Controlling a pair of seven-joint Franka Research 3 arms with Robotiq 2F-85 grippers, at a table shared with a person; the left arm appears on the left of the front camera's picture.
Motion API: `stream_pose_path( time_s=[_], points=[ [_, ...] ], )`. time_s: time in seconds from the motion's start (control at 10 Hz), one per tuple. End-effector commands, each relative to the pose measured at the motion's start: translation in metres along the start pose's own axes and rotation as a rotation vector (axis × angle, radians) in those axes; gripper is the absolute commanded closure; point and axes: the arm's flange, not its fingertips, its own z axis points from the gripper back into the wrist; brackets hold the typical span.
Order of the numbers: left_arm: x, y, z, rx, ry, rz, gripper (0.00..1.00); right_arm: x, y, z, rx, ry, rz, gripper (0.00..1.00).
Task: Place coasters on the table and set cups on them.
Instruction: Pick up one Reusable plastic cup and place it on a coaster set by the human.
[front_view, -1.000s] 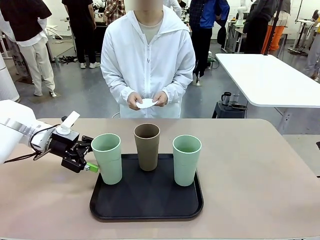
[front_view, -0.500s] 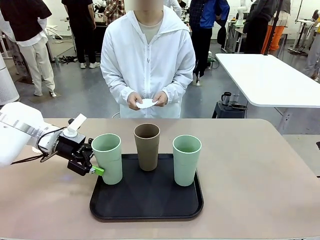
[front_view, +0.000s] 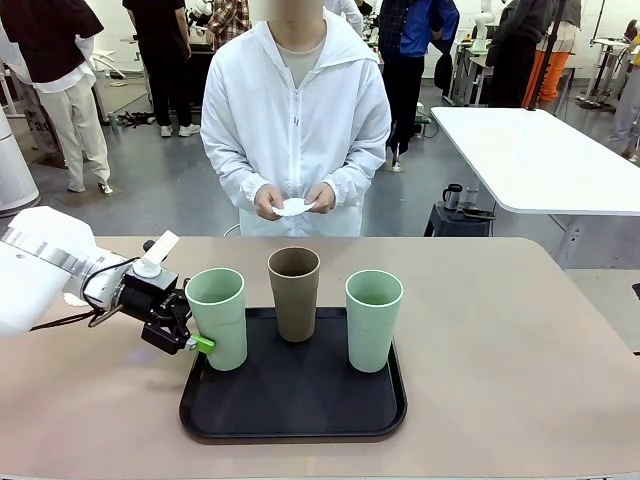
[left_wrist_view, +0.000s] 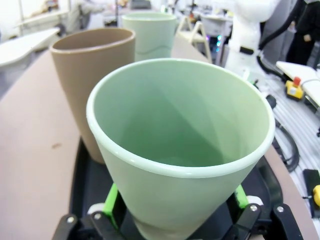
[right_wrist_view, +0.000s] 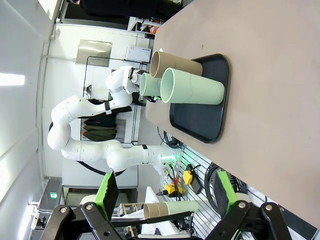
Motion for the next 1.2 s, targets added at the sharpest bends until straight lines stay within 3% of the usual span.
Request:
stream_pose_path(
  time_s=[0.0, 0.6, 0.7, 0.8, 0.9, 1.1],
  points=[
    [-0.0035, 0.0014, -0.0068, 0.012, -0.047, -0.046, 0.0, 0.0002, -0.0004, 0.0005, 0.016, -0.003, 0.005, 0.0],
    [-0.009, 0.0039, -0.0154, -0.007, -0.065, -0.05, 0.0, 0.0002, -0.0004, 0.0005, 0.016, -0.003, 0.005, 0.0],
    [-0.0097, 0.0043, -0.0161, -0.006, -0.079, -0.061, 0.46, 0.0002, -0.0004, 0.0005, 0.016, -0.003, 0.005, 0.0],
    [-0.0096, 0.0047, -0.0161, -0.008, -0.074, -0.06, 0.56, 0.0002, -0.0004, 0.0005, 0.016, -0.003, 0.005, 0.0],
    [-0.0097, 0.0046, -0.0155, -0.008, -0.075, -0.058, 1.0, 0.0002, -0.0004, 0.0005, 0.016, -0.003, 0.005, 0.0],
    [-0.0081, 0.0043, -0.015, -0.011, -0.078, -0.06, 1.0, 0.0002, -0.0004, 0.0005, 0.016, -0.003, 0.005, 0.0]
  ],
)
